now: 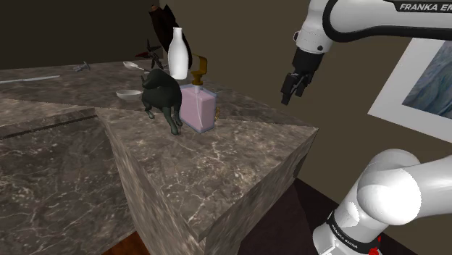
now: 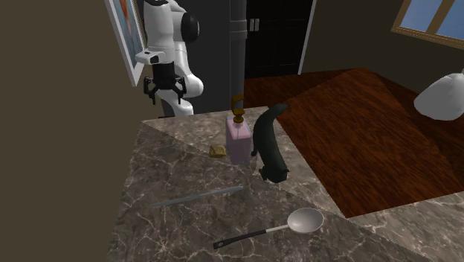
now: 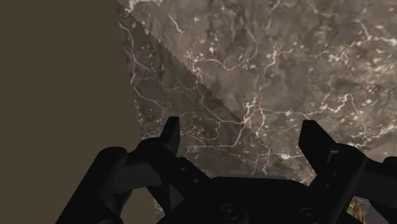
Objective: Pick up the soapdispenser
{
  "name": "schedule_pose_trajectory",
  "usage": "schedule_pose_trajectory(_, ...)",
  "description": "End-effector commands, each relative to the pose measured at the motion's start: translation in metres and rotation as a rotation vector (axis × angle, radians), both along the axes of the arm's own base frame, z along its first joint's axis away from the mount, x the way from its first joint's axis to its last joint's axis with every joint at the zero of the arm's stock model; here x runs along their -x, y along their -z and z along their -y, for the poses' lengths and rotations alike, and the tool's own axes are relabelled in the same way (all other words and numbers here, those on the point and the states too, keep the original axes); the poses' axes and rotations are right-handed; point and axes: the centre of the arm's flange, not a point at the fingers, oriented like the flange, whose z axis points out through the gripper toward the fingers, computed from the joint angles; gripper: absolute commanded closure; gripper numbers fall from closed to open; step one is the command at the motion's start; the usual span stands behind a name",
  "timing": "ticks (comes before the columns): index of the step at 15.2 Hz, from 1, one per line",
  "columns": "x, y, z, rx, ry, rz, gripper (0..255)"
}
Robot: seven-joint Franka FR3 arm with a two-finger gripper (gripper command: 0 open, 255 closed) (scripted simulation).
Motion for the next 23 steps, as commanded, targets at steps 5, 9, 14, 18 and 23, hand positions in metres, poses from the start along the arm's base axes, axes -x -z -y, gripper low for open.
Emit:
schedule_pose_trajectory(5,-0.026,-0.001,-0.04,-0.02,-0.005,0.027,0)
schedule_pose_trajectory(9,-0.051,-0.003,-0.081,-0.041,-0.01,0.054,0)
schedule_pose_trajectory(14,-0.083,-0.008,-0.131,-0.066,-0.016,0.088,0)
schedule_pose_trajectory(18,-0.107,-0.014,-0.172,-0.086,-0.021,0.115,0)
schedule_pose_trajectory(23,-0.138,-0.024,-0.222,-0.112,-0.027,0.149,0)
